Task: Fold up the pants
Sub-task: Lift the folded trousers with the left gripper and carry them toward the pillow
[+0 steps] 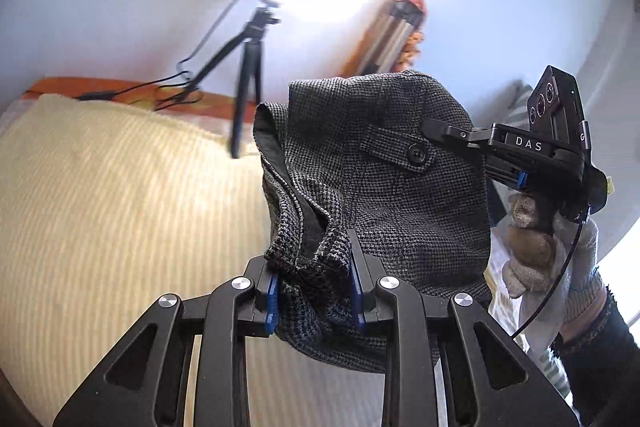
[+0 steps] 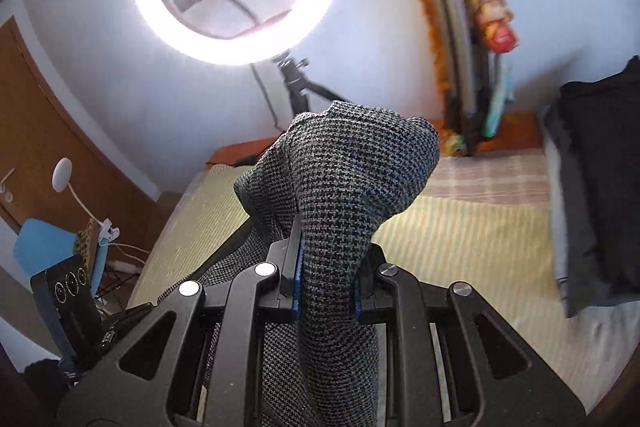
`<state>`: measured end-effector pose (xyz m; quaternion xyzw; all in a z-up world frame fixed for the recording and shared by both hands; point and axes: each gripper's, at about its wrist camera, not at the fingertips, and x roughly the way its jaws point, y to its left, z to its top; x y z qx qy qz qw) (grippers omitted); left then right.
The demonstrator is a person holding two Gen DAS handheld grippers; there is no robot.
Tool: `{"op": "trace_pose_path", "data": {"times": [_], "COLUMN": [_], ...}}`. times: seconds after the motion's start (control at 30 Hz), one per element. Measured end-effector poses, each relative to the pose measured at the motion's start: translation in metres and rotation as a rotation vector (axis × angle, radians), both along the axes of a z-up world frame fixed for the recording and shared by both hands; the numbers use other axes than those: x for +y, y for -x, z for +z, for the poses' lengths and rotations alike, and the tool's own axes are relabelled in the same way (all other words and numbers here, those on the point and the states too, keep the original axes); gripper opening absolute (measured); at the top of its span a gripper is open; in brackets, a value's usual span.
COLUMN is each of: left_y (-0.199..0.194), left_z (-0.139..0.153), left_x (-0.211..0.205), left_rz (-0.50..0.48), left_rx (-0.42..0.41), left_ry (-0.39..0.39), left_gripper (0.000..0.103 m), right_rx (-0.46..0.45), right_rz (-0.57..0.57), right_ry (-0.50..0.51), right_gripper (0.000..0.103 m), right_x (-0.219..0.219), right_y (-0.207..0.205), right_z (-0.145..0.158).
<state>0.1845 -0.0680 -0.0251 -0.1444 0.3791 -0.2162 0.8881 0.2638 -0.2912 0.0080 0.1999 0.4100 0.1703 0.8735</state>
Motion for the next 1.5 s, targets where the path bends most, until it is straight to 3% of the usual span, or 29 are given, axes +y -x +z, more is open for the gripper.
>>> {"op": "trace_pose_path", "data": {"times": [0.37,0.6,0.83,1.03,1.37,1.5], "left_y": [-0.022,-0.044,-0.068,-0.087,-0.107,-0.108], "left_z": [0.018,0.023,0.023,0.006,-0.030,-0.030], "left_x": [-0.108,-0.183,-0.254,-0.294,-0.313,-0.316], "left_rz": [-0.133,-0.182,-0.219,-0.207,-0.211,-0.230], "left_rx": [-0.088,-0.129,-0.158,-0.150,-0.064,-0.063], "left_ry": [0.041,0.080,0.103,0.082,0.030,0.016], "left_gripper": [0.025,0.025,0.025,0.025,0.026,0.028], "right_rx": [-0.037,-0.065,-0.085,-0.066,0.020,0.059], "right_rz": [-0.108,-0.146,-0.191,-0.186,-0.177,-0.230], "right_ry": [0.117,0.232,0.313,0.345,0.337,0.327], "right_gripper": [0.018,0.018,0.018,0.018,0.018,0.026], "right_x": [-0.102,-0.164,-0.219,-0.256,-0.293,-0.317], "right_y": [0.009,0.000,-0.014,-0.037,-0.071,-0.072], "right_z": [0.038,0.072,0.086,0.073,0.007,-0.010]}}
